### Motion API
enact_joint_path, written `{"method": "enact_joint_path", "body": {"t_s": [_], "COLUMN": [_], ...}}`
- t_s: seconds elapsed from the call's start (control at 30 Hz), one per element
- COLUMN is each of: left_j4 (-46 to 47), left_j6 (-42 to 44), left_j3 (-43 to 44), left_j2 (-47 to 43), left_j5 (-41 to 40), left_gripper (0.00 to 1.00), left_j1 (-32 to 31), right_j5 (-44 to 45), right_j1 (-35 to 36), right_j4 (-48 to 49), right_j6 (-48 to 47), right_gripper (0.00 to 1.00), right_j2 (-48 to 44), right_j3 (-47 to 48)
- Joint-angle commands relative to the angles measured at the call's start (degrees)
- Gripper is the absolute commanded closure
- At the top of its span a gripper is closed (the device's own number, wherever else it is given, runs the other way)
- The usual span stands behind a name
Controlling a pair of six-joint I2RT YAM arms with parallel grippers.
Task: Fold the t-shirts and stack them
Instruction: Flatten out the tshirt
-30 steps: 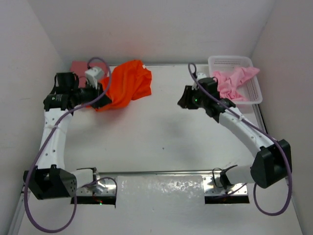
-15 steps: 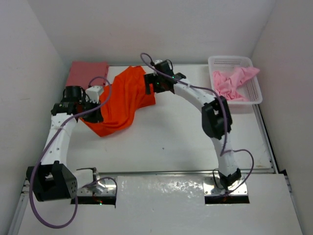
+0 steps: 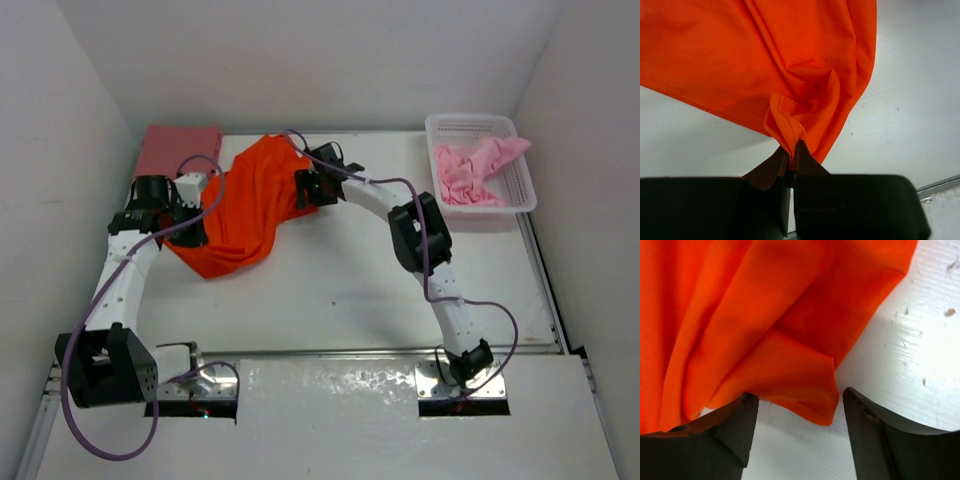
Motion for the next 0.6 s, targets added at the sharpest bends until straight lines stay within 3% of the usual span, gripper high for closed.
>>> {"method": "enact_joint_path", "body": {"t_s": [0.0,0.1,0.17,0.27,0.37,0.43,0.47,0.57], "left_j4": [2.41,2.58,2.84,3.28,3.81,4.08,3.55,-2.31], "left_j6": [-0.33,-0.41,-0.59,-0.77,-0.59,0.02,0.46,5.53], "left_j3": [1.24,1.68,1.68,1.77,2.03,2.12,2.38,5.01], "left_j2": [-0.35,-0.35,-0.18,-0.09,0.0,0.08,0.17,0.87], "left_j5": [-0.94,-1.56,-1.39,-1.47,-2.88,-4.46,-4.99,-4.29], "left_gripper": [1.0,1.0,1.0,1.0,1.0,1.0,1.0,1.0], "left_j1": [0.44,0.36,0.44,0.44,0.44,0.44,0.53,0.53], "right_j5": [-2.97,-2.71,-2.53,-1.31,-0.17,0.98,0.89,-0.51], "right_j1": [0.16,0.16,0.16,-0.28,-1.07,-2.3,-2.91,-4.41], "right_j4": [1.8,4.52,6.63,7.95,10.41,11.29,11.73,13.84], "right_j6": [3.16,3.69,3.86,4.65,4.48,4.31,3.87,-0.25], "right_gripper": [0.37,0.47,0.64,1.0,1.0,1.0,1.0,1.0], "right_j2": [2.95,1.64,1.28,1.55,-1.6,-8.97,-12.39,-36.05], "right_j3": [-0.59,-3.75,-4.55,-4.29,-8.32,-12.7,-19.25,-38.26]}}
